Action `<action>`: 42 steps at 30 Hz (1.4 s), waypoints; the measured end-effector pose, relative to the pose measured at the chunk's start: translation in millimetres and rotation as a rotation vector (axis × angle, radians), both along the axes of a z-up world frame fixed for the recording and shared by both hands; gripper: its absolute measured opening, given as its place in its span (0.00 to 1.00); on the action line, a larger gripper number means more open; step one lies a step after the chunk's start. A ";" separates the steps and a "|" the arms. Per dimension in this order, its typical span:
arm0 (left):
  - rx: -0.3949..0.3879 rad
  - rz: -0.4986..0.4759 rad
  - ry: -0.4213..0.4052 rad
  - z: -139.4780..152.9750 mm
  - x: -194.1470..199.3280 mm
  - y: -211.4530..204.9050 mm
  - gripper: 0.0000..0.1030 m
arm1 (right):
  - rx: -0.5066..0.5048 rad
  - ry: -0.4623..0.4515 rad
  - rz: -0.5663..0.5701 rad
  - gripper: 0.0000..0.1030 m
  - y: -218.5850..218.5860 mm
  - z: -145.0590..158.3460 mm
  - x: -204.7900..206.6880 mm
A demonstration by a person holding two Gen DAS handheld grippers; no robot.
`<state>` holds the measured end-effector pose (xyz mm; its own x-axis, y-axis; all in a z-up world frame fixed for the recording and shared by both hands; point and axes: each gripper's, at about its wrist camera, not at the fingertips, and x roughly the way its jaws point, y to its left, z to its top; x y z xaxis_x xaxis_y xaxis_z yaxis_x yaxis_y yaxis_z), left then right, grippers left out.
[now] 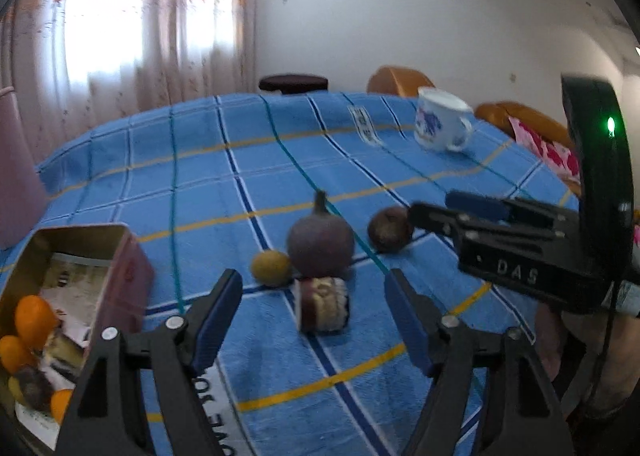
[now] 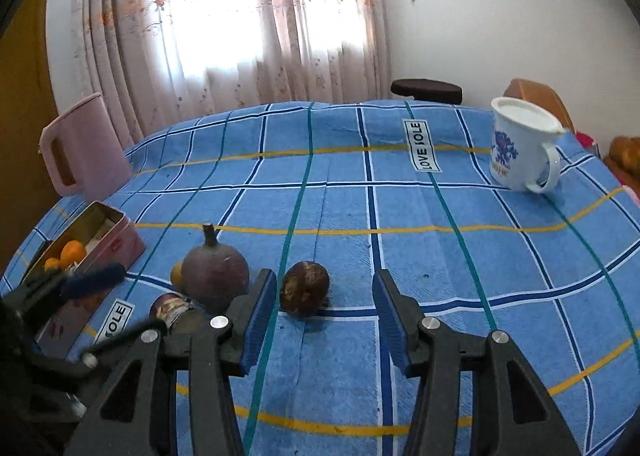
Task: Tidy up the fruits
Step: 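Grasp the cut sugarcane piece with the left tool while the right tool grasps the brown kiwi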
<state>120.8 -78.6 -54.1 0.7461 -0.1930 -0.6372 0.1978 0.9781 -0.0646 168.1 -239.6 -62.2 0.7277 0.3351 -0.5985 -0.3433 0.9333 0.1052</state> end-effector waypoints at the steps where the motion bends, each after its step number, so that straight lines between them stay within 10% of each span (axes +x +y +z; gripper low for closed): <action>1: 0.005 -0.012 0.014 -1.6 1.5 -1.9 0.67 | 0.001 0.005 0.000 0.50 1.0 -0.7 2.9; 5: -0.023 -0.047 0.089 -11.5 13.0 -4.4 0.33 | 0.003 0.027 0.010 0.50 6.7 -3.7 9.9; 7: -0.044 -0.051 0.096 -12.1 12.9 0.0 0.32 | -0.006 0.045 0.015 0.50 10.2 -5.3 14.2; 17: -0.056 0.044 -0.056 7.0 -1.2 22.7 0.32 | -0.015 0.147 0.041 0.31 18.0 -20.8 34.0; 42: -0.058 0.119 -0.178 17.6 -11.0 36.4 0.32 | 0.073 -0.108 0.089 0.26 8.3 9.7 -12.9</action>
<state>109.8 -42.2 -36.5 0.8654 -0.1288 -0.4842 0.0940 0.9910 -0.0955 155.2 -231.3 -52.5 0.7518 0.4409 -0.4903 -0.4375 0.8899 0.1293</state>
